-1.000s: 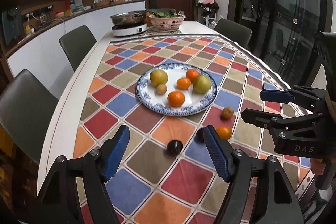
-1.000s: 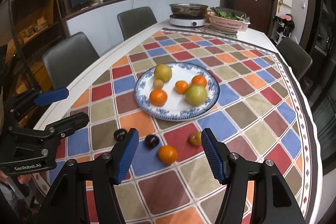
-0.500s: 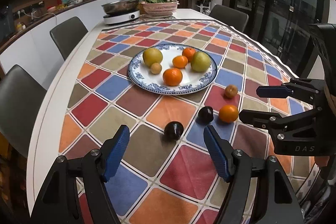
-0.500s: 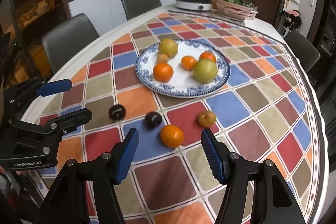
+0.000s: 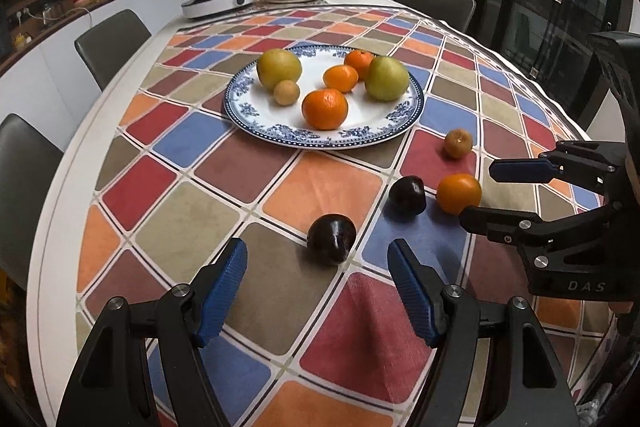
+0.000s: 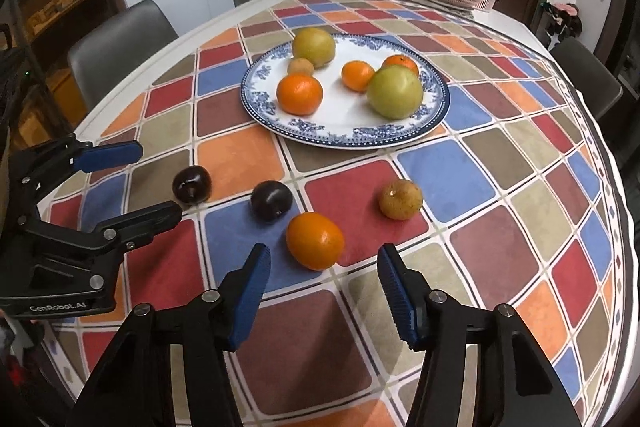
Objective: Organize fruits
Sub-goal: 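Withdraw both open tools from the plate toward the remaining fruit, then grasp a dark plum with the left tool while the right tool grasps an orange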
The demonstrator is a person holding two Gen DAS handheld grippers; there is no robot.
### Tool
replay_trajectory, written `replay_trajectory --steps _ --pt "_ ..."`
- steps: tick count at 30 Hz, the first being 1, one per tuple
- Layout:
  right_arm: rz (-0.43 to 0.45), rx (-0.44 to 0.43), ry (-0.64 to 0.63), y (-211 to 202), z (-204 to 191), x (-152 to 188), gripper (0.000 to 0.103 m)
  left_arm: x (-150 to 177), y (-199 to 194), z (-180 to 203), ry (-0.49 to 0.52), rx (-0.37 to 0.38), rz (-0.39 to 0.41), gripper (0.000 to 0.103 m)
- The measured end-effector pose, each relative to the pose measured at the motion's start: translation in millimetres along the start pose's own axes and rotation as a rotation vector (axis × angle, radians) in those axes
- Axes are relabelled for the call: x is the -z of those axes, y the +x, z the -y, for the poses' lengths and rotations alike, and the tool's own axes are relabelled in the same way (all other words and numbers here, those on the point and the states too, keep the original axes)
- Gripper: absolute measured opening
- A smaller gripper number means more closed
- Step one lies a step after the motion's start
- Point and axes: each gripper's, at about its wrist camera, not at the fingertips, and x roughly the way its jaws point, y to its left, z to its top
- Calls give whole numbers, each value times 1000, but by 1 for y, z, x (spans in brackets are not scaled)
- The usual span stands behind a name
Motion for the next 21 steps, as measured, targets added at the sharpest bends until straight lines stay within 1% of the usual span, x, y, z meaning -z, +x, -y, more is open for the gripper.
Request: replay_trajectory --steps 5,8,10,14,16,18,21 --pt "-12 -6 -1 8 1 -2 54 -2 11 -3 -16 18 -17 72" --pt "-16 -8 -1 11 1 -3 54 -4 15 -3 -19 22 -25 67" --pt "-18 -11 -2 13 2 -3 52 -5 19 -3 -20 24 -34 62" --pt "-19 -16 1 16 2 -5 51 -6 24 -3 -25 33 -49 51" --pt "-19 -21 0 17 2 -5 45 -6 25 -3 -32 35 -53 46" --pt "-23 -28 -3 18 1 -5 43 -6 26 -2 -35 38 -56 42" --pt "-23 -41 -4 18 0 -4 36 -6 27 -2 -39 41 -59 37"
